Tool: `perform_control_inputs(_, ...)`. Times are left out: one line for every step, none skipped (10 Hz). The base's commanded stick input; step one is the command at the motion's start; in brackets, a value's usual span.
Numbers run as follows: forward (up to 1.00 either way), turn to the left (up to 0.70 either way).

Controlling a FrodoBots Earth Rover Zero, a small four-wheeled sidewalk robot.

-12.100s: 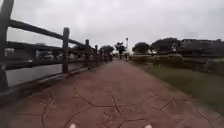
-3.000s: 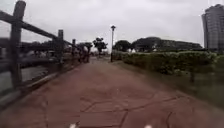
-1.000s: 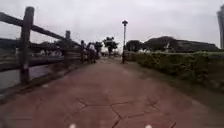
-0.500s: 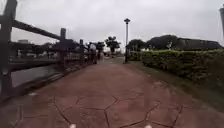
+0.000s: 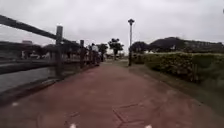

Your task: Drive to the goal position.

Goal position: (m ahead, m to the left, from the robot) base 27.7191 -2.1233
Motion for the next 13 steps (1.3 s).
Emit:
perform_control_inputs(1.0, 0.0)
perform_control_inputs(1.0, 0.0)
perform_control_inputs(1.0, 0.0)
perform_control_inputs(1.0, 0.0)
perform_control_inputs(1.0, 0.0)
perform_control_inputs(1.0, 0.0)
perform_control_inputs(1.0, 0.0)
perform_control_inputs(1.0, 0.0)
perform_control_inputs(1.0, 0.0)
perform_control_inputs(1.0, 0.0)
perform_control_inputs(1.0, 0.0)
perform_control_inputs(1.0, 0.0)
perform_control_inputs(1.0, 0.0)
